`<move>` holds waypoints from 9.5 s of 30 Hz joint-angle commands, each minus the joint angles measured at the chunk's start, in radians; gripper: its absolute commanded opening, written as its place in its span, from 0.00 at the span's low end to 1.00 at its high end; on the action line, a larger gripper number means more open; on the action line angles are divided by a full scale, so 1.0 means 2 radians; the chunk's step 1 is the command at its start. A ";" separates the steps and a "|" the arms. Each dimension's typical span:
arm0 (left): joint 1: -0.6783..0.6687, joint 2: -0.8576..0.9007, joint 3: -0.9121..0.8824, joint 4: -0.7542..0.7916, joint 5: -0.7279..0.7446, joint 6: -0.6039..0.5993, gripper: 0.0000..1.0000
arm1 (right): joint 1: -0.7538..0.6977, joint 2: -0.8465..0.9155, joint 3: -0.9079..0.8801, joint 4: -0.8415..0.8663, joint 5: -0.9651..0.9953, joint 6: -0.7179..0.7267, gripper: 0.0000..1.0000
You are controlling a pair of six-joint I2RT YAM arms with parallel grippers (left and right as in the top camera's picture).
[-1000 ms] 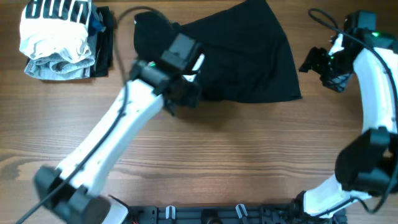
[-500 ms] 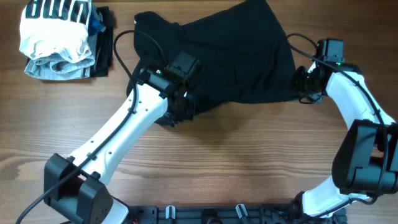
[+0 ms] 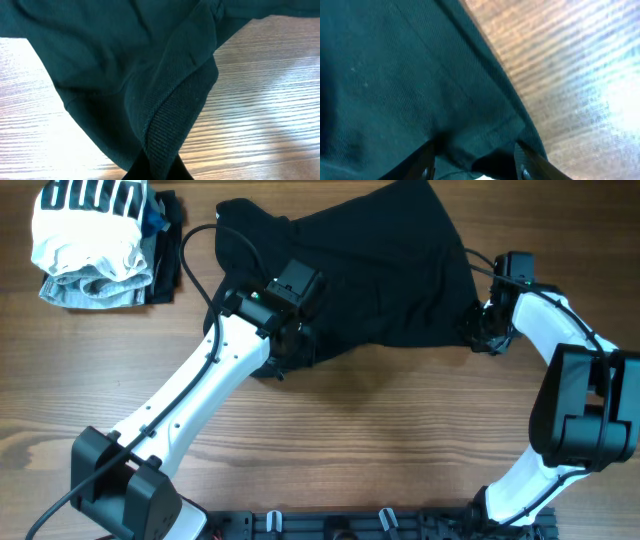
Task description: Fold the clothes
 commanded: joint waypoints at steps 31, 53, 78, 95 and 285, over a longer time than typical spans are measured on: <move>0.001 -0.030 0.000 -0.013 -0.009 -0.008 0.04 | -0.048 -0.127 0.025 -0.062 -0.012 -0.012 0.04; 0.087 0.017 -0.001 0.066 -0.054 0.007 0.04 | -0.103 -0.141 0.024 -0.056 -0.031 -0.077 0.04; 0.130 0.122 -0.001 0.244 -0.093 0.019 0.67 | -0.033 0.010 0.024 0.141 -0.039 -0.104 0.68; 0.182 0.167 0.179 0.328 0.020 0.121 0.97 | -0.032 -0.018 0.349 -0.147 -0.115 -0.221 0.99; 0.212 0.067 -0.062 0.345 0.359 0.093 0.04 | 0.146 0.117 0.163 0.009 -0.266 -0.092 0.04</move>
